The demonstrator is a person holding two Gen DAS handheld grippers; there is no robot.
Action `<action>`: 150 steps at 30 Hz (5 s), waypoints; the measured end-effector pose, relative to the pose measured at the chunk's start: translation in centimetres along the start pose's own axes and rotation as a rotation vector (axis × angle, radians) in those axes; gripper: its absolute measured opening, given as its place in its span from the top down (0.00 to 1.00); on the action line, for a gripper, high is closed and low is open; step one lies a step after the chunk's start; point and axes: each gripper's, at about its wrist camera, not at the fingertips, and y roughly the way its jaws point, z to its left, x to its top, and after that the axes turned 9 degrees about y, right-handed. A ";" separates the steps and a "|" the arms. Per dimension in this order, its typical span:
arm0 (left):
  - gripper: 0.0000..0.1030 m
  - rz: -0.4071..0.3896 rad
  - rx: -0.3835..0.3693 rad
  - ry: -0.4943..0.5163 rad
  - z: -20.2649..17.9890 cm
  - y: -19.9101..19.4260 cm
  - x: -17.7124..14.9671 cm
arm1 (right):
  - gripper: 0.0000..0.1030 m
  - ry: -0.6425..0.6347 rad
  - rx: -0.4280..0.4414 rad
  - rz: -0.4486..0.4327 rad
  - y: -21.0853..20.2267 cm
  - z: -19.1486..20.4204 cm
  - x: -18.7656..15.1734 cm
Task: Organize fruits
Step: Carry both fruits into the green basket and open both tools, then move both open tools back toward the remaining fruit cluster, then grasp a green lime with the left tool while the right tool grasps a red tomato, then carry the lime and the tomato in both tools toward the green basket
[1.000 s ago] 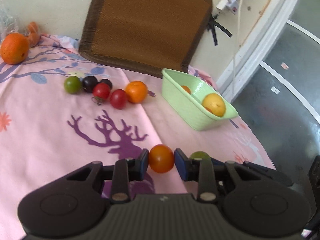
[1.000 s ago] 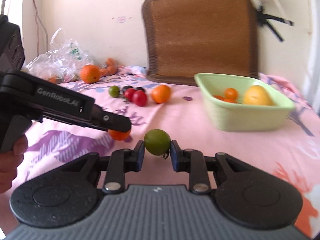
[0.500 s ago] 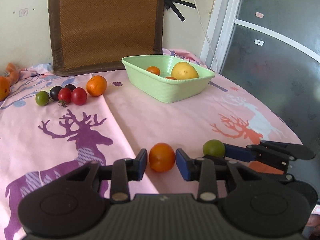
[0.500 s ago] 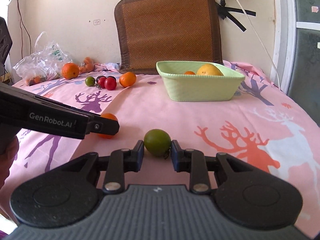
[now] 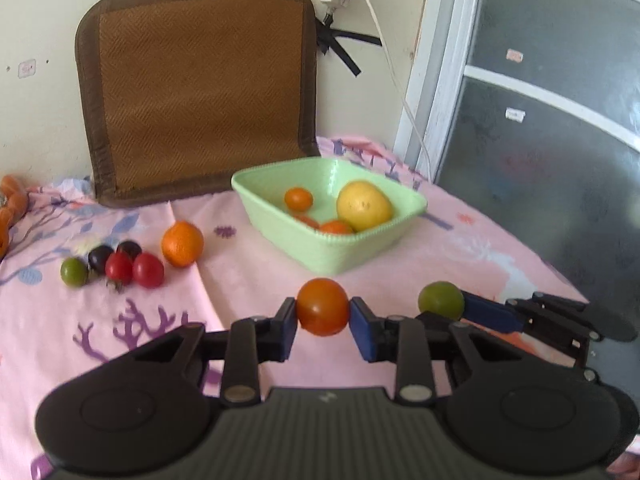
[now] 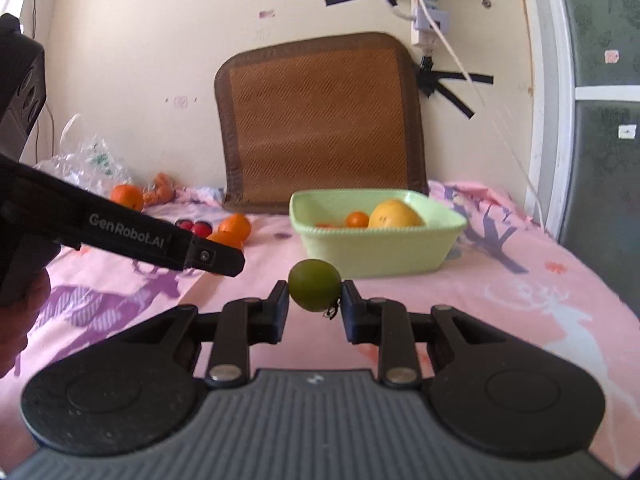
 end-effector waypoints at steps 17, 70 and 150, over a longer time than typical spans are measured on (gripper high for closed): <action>0.63 0.049 -0.012 -0.034 3.2 11.7 7.1 | 0.61 0.069 -0.060 -0.032 8.0 -2.9 3.6; 0.56 -0.003 0.175 -0.284 20.8 1.5 -2.8 | 0.69 -0.454 0.259 0.229 17.8 14.6 2.4; 0.63 0.000 0.110 -0.102 6.6 -4.0 -8.4 | 0.73 -0.208 0.122 0.199 1.5 5.8 -3.0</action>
